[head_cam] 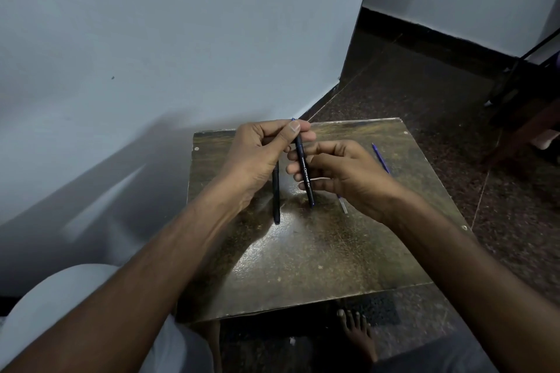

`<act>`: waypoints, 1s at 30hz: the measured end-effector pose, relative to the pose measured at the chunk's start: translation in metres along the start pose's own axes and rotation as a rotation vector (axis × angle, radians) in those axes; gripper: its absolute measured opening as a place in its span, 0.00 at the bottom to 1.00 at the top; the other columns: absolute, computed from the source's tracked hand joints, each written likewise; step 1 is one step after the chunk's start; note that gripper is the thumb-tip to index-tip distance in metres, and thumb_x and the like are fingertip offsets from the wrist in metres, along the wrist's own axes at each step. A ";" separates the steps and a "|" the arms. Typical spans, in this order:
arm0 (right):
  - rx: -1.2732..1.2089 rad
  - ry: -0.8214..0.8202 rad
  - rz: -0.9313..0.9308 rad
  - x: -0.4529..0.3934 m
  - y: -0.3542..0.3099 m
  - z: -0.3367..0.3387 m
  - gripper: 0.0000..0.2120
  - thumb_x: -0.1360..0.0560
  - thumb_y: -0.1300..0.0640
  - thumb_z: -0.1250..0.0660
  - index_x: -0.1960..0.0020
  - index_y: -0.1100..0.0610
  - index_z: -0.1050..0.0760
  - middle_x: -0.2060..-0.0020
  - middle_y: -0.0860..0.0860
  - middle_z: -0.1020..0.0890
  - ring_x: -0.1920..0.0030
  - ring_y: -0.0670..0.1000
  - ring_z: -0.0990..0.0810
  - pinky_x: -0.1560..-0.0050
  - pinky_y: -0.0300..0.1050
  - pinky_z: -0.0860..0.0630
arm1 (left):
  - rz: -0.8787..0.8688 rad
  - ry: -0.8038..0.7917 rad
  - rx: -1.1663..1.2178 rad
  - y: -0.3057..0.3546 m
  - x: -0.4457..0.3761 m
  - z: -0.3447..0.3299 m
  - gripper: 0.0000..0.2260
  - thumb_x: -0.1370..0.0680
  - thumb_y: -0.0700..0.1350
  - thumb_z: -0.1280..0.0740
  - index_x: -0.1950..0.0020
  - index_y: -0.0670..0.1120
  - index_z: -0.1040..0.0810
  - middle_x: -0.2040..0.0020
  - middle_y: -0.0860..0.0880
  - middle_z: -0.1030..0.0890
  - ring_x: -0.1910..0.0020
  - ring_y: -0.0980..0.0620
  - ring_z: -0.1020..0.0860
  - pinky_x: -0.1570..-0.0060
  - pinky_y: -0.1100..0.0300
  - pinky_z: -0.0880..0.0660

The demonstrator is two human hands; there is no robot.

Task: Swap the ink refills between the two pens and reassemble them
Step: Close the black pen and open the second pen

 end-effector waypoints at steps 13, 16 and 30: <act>0.078 0.006 -0.017 0.000 0.002 0.007 0.12 0.16 0.56 0.30 0.37 0.63 0.17 0.51 0.57 0.12 0.53 0.50 0.15 0.55 0.41 0.17 | 0.011 0.011 -0.082 -0.002 0.000 0.002 0.07 0.16 0.47 0.29 0.45 0.51 0.10 0.47 0.48 0.09 0.44 0.50 0.11 0.40 0.52 0.16; 0.093 -0.027 -0.001 -0.001 0.002 0.007 0.11 0.14 0.59 0.33 0.40 0.67 0.17 0.50 0.55 0.13 0.52 0.48 0.15 0.54 0.41 0.18 | 0.014 0.029 -0.101 -0.001 0.000 0.003 0.07 0.16 0.48 0.29 0.44 0.50 0.10 0.47 0.49 0.09 0.45 0.50 0.11 0.32 0.42 0.19; 0.114 0.096 0.050 -0.002 0.004 0.009 0.06 0.24 0.61 0.21 0.52 0.58 0.18 0.61 0.49 0.13 0.60 0.45 0.15 0.56 0.41 0.18 | 0.026 0.006 -0.125 -0.001 0.000 0.002 0.09 0.15 0.50 0.29 0.42 0.49 0.11 0.47 0.50 0.09 0.42 0.54 0.12 0.37 0.52 0.20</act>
Point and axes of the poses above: each hand's wrist, its own x-axis away from the middle knuckle, its own z-axis out of the back of the hand, y = z × x, the point moved 4 cm from there along -x, towards the middle knuckle
